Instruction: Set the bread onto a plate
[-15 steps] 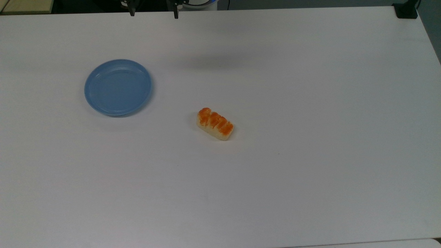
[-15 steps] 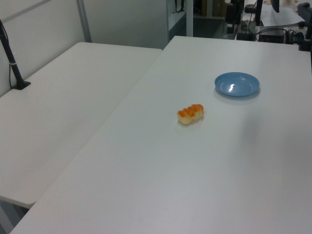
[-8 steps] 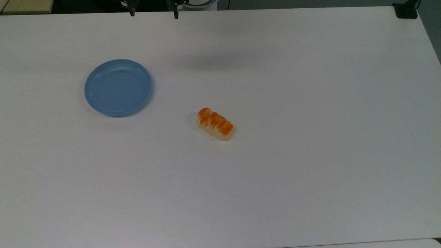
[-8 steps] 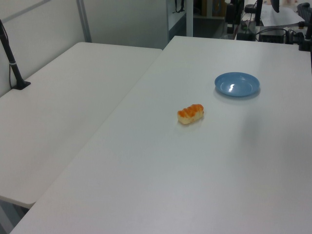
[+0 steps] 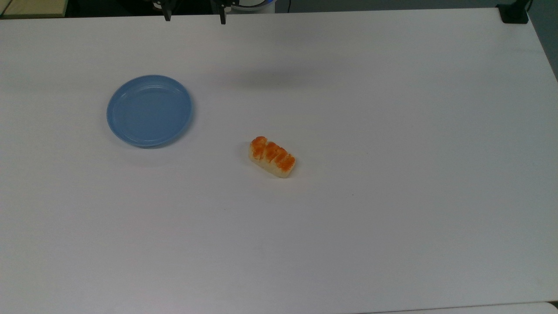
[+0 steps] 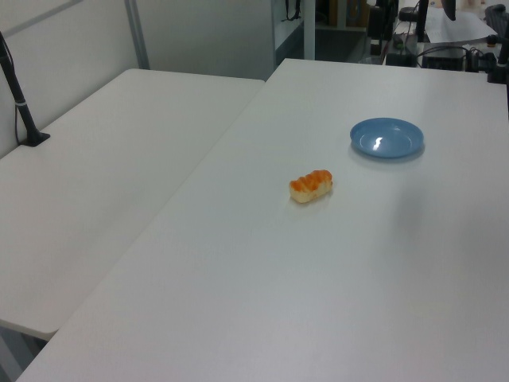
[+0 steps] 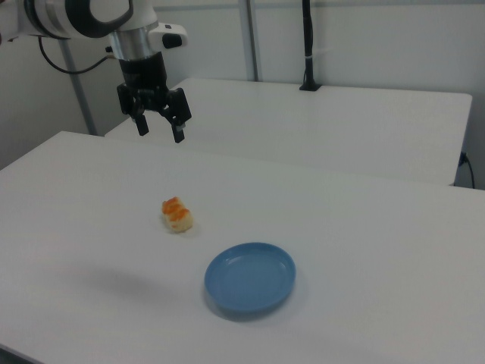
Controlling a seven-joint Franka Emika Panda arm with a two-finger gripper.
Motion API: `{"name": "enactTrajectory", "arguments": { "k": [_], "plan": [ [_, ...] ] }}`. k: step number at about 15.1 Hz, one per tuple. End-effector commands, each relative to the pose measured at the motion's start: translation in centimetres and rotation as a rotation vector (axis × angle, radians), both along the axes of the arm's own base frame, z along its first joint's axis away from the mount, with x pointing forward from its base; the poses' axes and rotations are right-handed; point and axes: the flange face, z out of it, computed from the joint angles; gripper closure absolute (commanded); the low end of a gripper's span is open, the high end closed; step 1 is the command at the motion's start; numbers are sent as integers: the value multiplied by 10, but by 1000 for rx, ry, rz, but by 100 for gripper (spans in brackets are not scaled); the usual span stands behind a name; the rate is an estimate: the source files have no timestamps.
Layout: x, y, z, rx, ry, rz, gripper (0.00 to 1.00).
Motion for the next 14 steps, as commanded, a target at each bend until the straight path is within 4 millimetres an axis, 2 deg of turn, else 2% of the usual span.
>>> {"name": "enactTrajectory", "arguments": {
  "k": [1,3,5,7,9,11,14],
  "plan": [
    [3,4,-7,-13,-1,16,0],
    [6,3,-12,-23,8,28,0],
    [8,3,-17,-23,21,137,0],
    [12,1,-26,-24,41,337,0],
    [26,2,-43,-40,51,581,0],
    [41,14,-66,-70,73,740,0],
    [54,60,-98,-133,117,856,0]
  ]
}}
